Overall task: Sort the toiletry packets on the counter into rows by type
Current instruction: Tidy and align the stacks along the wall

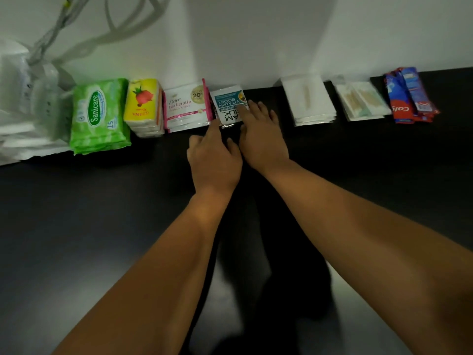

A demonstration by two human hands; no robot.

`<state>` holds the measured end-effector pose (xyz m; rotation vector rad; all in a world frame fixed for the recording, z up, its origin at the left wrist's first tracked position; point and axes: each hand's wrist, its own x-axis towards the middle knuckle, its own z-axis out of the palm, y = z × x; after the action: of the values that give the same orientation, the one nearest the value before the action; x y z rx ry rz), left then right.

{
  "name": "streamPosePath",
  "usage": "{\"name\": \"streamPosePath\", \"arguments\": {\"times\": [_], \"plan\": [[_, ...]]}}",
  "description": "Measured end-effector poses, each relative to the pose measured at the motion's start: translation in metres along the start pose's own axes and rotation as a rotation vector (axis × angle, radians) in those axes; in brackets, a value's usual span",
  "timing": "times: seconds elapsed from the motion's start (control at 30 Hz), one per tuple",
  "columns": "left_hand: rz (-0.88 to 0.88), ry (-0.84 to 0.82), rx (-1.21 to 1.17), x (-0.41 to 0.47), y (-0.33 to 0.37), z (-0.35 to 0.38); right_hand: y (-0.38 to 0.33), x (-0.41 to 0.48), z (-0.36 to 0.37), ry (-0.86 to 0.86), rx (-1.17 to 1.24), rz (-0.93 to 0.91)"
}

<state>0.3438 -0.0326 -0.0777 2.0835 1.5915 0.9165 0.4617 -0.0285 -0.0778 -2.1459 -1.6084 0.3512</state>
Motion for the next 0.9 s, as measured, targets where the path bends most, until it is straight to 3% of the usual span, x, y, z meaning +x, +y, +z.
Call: {"name": "streamPosePath", "arguments": {"times": [0.37, 0.6, 0.9], "plan": [[-0.043, -0.098, 0.009, -0.001, -0.006, -0.002, 0.003, -0.011, 0.003, 0.014, 0.01, -0.008], [0.178, -0.081, 0.034, -0.05, -0.026, -0.035, 0.008, -0.086, -0.001, 0.018, 0.005, -0.051], [0.217, -0.209, 0.085, -0.111, -0.042, -0.074, 0.0, -0.176, -0.012, 0.053, 0.044, -0.101]]}}
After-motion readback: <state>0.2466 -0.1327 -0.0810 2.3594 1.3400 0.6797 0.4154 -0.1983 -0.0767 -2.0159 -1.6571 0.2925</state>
